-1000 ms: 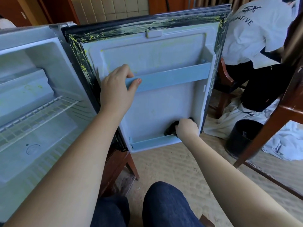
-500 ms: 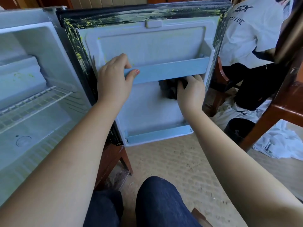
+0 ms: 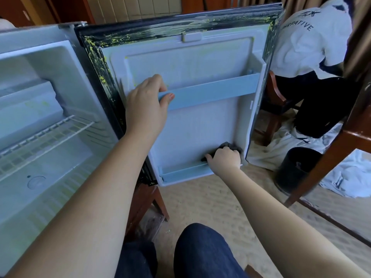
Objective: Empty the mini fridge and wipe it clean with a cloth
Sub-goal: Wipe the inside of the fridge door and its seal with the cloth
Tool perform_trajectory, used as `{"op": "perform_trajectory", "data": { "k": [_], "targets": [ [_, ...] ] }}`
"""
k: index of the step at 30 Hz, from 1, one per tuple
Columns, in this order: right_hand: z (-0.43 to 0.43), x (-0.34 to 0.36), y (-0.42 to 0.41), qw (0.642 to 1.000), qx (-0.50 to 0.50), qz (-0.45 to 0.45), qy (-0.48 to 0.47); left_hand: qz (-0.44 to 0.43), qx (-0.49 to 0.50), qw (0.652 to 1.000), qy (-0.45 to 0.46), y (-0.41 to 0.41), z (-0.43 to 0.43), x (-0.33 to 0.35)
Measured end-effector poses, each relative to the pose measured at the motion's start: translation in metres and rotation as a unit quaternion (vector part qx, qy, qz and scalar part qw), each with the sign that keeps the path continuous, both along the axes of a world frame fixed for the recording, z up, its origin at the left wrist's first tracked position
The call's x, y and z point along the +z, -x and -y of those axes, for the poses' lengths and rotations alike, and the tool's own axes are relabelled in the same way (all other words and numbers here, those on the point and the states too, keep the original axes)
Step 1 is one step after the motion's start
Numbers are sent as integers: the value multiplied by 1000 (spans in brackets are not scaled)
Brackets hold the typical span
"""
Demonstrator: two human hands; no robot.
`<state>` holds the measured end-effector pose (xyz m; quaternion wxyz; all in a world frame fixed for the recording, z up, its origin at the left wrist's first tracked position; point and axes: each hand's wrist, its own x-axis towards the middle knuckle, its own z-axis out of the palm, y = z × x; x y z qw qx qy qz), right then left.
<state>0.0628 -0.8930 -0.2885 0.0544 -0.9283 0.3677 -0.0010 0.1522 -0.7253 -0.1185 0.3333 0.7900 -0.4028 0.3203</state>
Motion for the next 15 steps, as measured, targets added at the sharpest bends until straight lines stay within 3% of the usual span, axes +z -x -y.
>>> {"op": "perform_trajectory", "data": {
  "k": [6, 15],
  "targets": [
    [-14, 11, -3, 999, 3, -30, -18, 8, 0, 1000, 2, 1, -3, -2],
    [-96, 15, -42, 991, 106, -6, -82, 6, 0, 1000, 2, 2, -5, 0]
  ]
}}
